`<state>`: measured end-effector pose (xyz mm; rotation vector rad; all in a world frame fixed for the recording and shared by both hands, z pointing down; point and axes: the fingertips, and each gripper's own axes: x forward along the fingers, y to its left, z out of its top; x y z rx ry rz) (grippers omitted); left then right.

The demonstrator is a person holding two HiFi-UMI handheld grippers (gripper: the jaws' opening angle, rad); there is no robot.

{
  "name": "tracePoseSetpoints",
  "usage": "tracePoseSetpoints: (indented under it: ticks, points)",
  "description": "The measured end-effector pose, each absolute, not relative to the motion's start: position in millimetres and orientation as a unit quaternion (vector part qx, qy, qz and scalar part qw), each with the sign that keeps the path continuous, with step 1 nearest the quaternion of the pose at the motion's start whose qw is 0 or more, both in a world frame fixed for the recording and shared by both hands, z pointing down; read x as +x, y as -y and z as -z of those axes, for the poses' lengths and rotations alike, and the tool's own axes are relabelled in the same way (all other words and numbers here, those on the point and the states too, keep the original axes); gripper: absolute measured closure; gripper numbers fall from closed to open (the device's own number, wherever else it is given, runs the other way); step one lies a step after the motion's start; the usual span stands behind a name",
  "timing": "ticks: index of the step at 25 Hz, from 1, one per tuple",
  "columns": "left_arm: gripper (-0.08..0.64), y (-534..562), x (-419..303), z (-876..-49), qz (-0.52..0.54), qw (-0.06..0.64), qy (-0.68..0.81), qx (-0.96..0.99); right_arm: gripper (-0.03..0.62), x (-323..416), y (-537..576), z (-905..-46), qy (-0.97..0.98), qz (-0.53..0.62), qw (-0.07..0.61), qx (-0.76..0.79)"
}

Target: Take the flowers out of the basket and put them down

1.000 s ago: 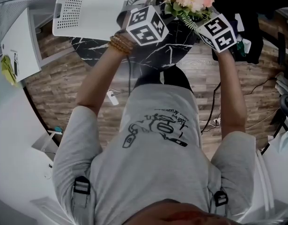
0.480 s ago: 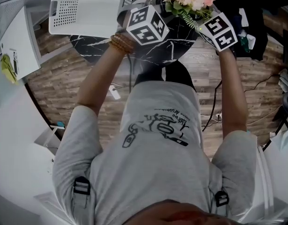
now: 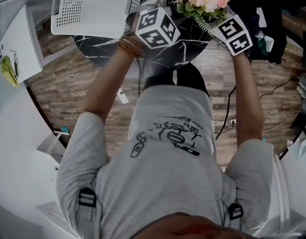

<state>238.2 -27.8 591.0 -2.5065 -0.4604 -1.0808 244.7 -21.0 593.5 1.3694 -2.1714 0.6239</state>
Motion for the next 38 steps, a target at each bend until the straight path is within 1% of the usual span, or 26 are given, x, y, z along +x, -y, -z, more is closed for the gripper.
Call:
tracePoseSetpoints:
  ticks: [12,23,31,38]
  points:
    - [0.302,23,235,-597,0.370,0.181,0.158,-0.897,0.327,242,17,-599,0.802,-0.218,0.239,0.503]
    - [0.313,28,235,-599,0.377,0.157,0.155,-0.900,0.321,245,21,-600,0.805,-0.216,0.219,0.508]
    - [0.308,32,228,-596,0.384,0.154,0.150,-0.898,0.319,250,14,-596,0.798,-0.216,0.229,0.514]
    - [0.310,31,218,-579,0.377,0.145,0.135,-0.905,0.335,259,-7,-583,0.793,-0.213,0.228,0.524]
